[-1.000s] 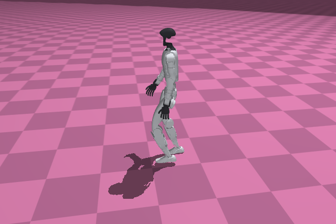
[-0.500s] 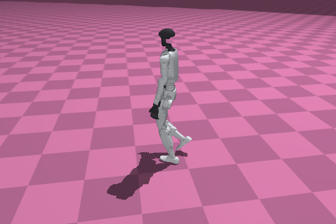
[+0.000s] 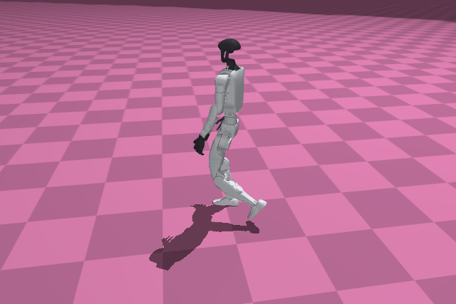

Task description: Walk

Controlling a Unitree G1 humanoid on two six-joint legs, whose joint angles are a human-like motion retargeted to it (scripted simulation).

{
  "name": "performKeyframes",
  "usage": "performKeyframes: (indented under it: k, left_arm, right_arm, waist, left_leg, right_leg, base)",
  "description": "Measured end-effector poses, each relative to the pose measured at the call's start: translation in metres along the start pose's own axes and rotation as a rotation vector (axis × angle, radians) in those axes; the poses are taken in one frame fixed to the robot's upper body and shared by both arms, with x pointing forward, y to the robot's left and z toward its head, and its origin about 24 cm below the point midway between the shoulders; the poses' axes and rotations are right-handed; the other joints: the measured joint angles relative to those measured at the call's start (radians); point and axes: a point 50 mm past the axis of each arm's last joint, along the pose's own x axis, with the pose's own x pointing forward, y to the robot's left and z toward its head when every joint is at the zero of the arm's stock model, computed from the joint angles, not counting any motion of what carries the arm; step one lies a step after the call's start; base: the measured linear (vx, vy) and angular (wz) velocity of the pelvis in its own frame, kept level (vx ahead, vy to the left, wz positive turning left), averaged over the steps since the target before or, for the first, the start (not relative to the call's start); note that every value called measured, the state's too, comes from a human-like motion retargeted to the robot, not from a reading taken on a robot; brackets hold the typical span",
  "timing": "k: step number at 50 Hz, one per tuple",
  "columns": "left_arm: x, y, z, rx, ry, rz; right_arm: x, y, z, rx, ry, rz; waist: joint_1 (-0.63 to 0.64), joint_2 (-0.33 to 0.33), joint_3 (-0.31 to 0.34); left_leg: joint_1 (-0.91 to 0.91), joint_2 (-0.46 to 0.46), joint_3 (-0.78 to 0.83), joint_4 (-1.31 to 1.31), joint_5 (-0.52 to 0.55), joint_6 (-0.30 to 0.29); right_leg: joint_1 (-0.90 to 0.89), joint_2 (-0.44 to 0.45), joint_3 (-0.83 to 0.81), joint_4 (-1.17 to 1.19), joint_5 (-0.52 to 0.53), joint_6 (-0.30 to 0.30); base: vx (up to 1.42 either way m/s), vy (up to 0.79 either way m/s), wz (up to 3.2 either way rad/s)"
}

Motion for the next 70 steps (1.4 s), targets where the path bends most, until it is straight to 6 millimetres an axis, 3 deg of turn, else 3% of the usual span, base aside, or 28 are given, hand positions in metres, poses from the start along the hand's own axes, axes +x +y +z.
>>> performKeyframes:
  k: [5,8,15,18,22,25,29,33,35,38,42,45,49,53,57,61,67,70]
  left_arm:
    - [-0.009,-0.010,-0.050,0.015,0.180,-0.049]
    - [-0.018,-0.012,-0.078,-0.024,0.268,-0.048]
    - [-0.031,-0.012,-0.110,-0.094,0.367,-0.032]
    - [-0.033,-0.013,-0.114,-0.090,0.374,-0.031]
    - [-0.032,-0.012,-0.110,-0.071,0.354,-0.021]
    - [-0.026,-0.006,-0.096,-0.049,0.307,-0.011]
    - [-0.016,0.005,-0.067,0.000,0.207,0.009]
    - [-0.008,0.022,-0.028,0.063,0.084,0.055]
    - [-0.006,0.030,-0.012,0.090,0.035,0.086]
    - [-0.004,0.043,0.013,0.112,-0.024,0.139]
    - [-0.003,0.058,0.046,0.099,-0.098,0.200]
    - [-0.003,0.060,0.064,0.084,-0.150,0.217]
    - [-0.003,0.057,0.080,0.091,-0.207,0.208]
    - [-0.002,0.049,0.083,0.145,-0.225,0.171]
    - [0.001,0.036,0.065,0.208,-0.167,0.123]
    - [0.004,0.023,0.035,0.250,-0.046,0.063]
    - [0.000,0.000,-0.020,0.284,0.152,-0.039]
    - [-0.003,-0.001,-0.032,0.300,0.200,-0.052]
  right_arm:
    - [0.001,-0.004,0.006,-0.049,-0.002,0.000]
    - [0.002,-0.003,0.014,-0.067,-0.023,0.011]
    - [0.005,0.002,0.038,-0.098,-0.079,0.033]
    - [0.005,0.005,0.042,-0.096,-0.091,0.034]
    - [0.005,0.009,0.037,-0.090,-0.081,0.027]
    - [0.005,0.009,0.031,-0.080,-0.056,0.025]
    - [0.005,0.005,0.021,-0.094,-0.020,0.025]
    - [0.005,0.000,0.024,-0.118,-0.017,0.020]
    - [0.005,0.001,0.024,-0.134,-0.019,0.017]
    - [0.005,0.004,0.026,-0.153,-0.022,0.018]
    - [0.006,0.013,0.024,-0.162,-0.012,0.041]
    - [0.005,0.023,0.013,-0.163,0.018,0.070]
    - [0.003,0.034,-0.002,-0.160,0.064,0.104]
    - [0.001,0.042,-0.012,-0.167,0.091,0.131]
    - [0.001,0.041,-0.016,-0.170,0.090,0.120]
    - [0.003,0.028,-0.003,-0.148,0.054,0.062]
    - [0.006,0.010,0.025,-0.106,-0.027,0.004]
    - [0.006,0.000,0.041,-0.094,-0.081,-0.015]
  waist:
    - [0.068,-0.013,0.018]
    - [0.103,-0.026,0.029]
    - [0.157,-0.073,0.042]
    - [0.171,-0.086,0.032]
    - [0.187,-0.112,0.007]
    - [0.200,-0.138,-0.014]
    - [0.199,-0.181,-0.038]
    - [0.177,-0.207,-0.032]
    - [0.159,-0.213,-0.024]
    - [0.130,-0.216,-0.008]
    - [0.088,-0.212,0.017]
    - [0.062,-0.216,0.028]
    - [0.047,-0.219,0.039]
    - [0.060,-0.220,0.034]
    - [0.073,-0.221,0.010]
    - [0.059,-0.176,0.001]
    - [0.033,-0.087,0.013]
    - [0.027,-0.084,0.030]
  left_leg:
    - [-0.182,0.031,0.088,-0.039,-0.158,0.086]
    - [-0.254,0.031,0.111,-0.219,-0.181,0.101]
    - [-0.307,-0.043,0.057,-0.813,-0.021,0.058]
    - [-0.319,-0.060,0.032,-0.892,0.020,0.055]
    - [-0.332,-0.090,0.035,-0.814,0.047,0.078]
    - [-0.327,-0.127,0.040,-0.742,0.034,0.109]
    - [-0.280,-0.183,0.048,-0.707,-0.031,0.173]
    - [-0.200,-0.218,0.033,-0.709,-0.085,0.223]
    - [-0.155,-0.230,0.020,-0.713,-0.112,0.235]
    - [-0.076,-0.236,-0.007,-0.755,-0.136,0.237]
    - [0.046,-0.221,-0.047,-0.860,-0.141,0.220]
    - [0.128,-0.208,-0.068,-0.918,-0.146,0.204]
    - [0.226,-0.180,-0.078,-0.966,-0.156,0.189]
    - [0.287,-0.159,-0.058,-0.967,-0.184,0.180]
    - [0.316,-0.163,-0.019,-0.918,-0.231,0.171]
    - [0.322,-0.149,-0.032,-0.786,-0.236,0.119]
    - [0.225,-0.177,-0.112,-0.403,0.084,-0.147]
    - [0.131,-0.217,-0.066,-0.213,0.182,-0.165]
  right_leg:
    - [0.133,-0.011,0.066,-0.055,-0.053,0.004]
    - [0.196,-0.032,0.102,-0.071,-0.088,0.004]
    - [0.310,-0.096,0.159,-0.081,-0.179,0.001]
    - [0.343,-0.105,0.182,-0.055,-0.219,-0.005]
    - [0.372,-0.140,0.154,0.007,-0.228,-0.002]
    - [0.376,-0.170,0.161,0.088,-0.179,0.030]
    - [0.324,-0.217,0.160,0.290,0.036,0.111]
    - [0.212,-0.231,0.156,0.559,0.247,0.174]
    - [0.141,-0.251,0.124,0.691,0.253,0.154]
    - [0.016,-0.297,0.049,0.824,0.141,0.076]
    - [-0.140,-0.333,-0.060,0.833,-0.016,-0.002]
    - [-0.226,-0.340,-0.141,0.719,-0.073,-0.018]
    - [-0.270,-0.313,-0.250,0.426,-0.039,0.012]
    - [-0.259,-0.263,-0.366,0.073,0.052,0.062]
    - [-0.251,-0.250,-0.465,-0.053,0.095,0.065]
    - [-0.218,-0.213,-0.483,-0.013,0.102,0.005]
    - [-0.150,-0.088,-0.346,0.034,0.045,-0.086]
    - [-0.097,-0.064,-0.256,0.034,0.013,-0.088]
  base:
    - [0.62,-0.01,-0.72]
    - [0.59,0.01,-0.76]
    - [0.56,0.04,-0.57]
    - [0.59,0.08,-0.46]
    - [0.62,0.10,-0.46]
    - [0.62,0.13,-0.31]
    - [0.58,0.14,-0.12]
    - [0.57,0.11,0.04]
    - [0.58,0.08,0.06]
    - [0.59,0.05,0.08]
    - [0.59,0.02,0.19]
    - [0.57,0.00,0.23]
    - [0.56,-0.01,0.08]
    - [0.56,-0.02,-0.34]
    - [0.58,-0.03,-0.52]
    - [0.60,-0.03,-0.45]
    - [0.55,0.05,-0.80]
    - [0.52,0.19,-1.03]
